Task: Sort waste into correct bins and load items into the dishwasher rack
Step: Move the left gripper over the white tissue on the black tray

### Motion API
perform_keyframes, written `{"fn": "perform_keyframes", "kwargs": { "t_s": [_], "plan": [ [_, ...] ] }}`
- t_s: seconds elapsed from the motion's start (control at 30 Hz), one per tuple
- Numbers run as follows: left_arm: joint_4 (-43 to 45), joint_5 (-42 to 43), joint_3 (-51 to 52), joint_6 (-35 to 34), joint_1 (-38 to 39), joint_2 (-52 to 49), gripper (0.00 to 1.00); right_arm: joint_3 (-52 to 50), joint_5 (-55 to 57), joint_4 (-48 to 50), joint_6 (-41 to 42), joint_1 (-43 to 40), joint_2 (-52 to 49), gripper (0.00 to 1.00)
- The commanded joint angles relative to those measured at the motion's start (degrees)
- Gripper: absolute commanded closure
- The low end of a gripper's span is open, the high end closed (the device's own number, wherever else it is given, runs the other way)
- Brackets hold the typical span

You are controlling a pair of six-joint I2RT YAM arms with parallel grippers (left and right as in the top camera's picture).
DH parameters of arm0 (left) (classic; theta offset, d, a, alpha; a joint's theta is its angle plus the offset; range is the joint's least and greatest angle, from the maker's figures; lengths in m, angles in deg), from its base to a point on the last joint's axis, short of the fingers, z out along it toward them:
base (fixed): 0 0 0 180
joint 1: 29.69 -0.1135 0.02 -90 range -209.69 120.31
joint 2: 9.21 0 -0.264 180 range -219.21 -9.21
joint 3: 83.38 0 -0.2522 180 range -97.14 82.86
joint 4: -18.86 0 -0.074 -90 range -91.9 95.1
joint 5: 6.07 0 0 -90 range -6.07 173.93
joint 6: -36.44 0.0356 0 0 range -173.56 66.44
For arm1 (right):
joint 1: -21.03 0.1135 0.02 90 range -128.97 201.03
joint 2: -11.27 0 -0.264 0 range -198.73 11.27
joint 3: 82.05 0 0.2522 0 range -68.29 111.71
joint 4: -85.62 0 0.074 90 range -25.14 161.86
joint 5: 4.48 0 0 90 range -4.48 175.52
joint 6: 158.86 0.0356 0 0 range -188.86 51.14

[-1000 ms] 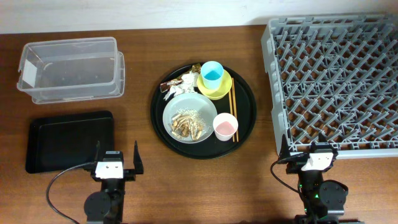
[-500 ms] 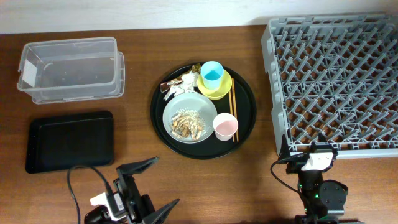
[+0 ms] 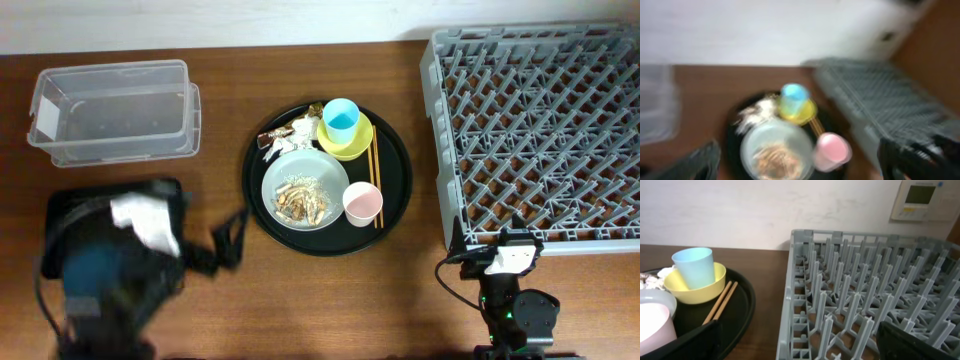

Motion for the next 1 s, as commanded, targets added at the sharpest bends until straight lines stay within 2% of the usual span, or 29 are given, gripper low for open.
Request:
{"fn": "perform_keyframes", "kwargs": {
  "t_s": [0.0, 0.1, 0.17, 0.27, 0.43, 0.5, 0.6, 0.73, 0.87, 0.9, 0.97],
  "plan": [
    [-13.5, -4.6, -17.7, 6.5, 0.0, -21.3, 0.01, -0.4, -0.2, 0.0, 0.5, -0.4, 0.2, 0.02],
    [-21.1, 3.8, -25.5, 6.7, 0.0, -33.1, 0.01, -0.4, -0.2, 0.0, 0.5, -0.4, 0.2, 0.02],
    [-21.3, 5.5, -27.8, 9.6, 0.6, -39.3, 0.01, -0.4, -0.2, 0.0, 0.5, -0.4, 0.2, 0.02],
    [-24.3, -2.9, -32.9, 8.8, 3.3, -47.4, 0.01, -0.4, -0.2, 0.0, 0.5, -0.4, 0.2, 0.02],
    [-32.5, -31.7, -45.6, 0.8, 12.7, -59.3, 0.01, -0.4, -0.2, 0.0, 0.5, -0.4, 0.2, 0.02],
    [-31.2, -35.3, -47.3, 0.1, 14.8, -61.7, 0.01, -0.4, -0.2, 0.0, 0.5, -0.4, 0.2, 0.02],
    [-23.2, -34.9, -47.4, 0.1, 16.8, -64.8, 0.01, -0.4, -0.2, 0.0, 0.5, -0.4, 0.2, 0.02],
    [-16.8, -26.3, -47.4, 0.1, 17.1, -68.0, 0.01, -0.4, -0.2, 0.0, 0.5, -0.4, 0.2, 0.02],
    [-13.5, -25.2, -47.4, 0.1, 17.1, -73.6, 0.01, -0.4, -0.2, 0.0, 0.5, -0.4, 0.2, 0.01],
    [-13.4, -25.2, -47.4, 0.1, 17.1, -74.4, 0.08, -0.4, -0.2, 0.0, 0.5, -0.4, 0.2, 0.02],
    [-13.2, -25.2, -47.4, 0.1, 17.1, -77.1, 0.35, -0.4, -0.2, 0.0, 0.5, -0.4, 0.2, 0.01]
  ]
}}
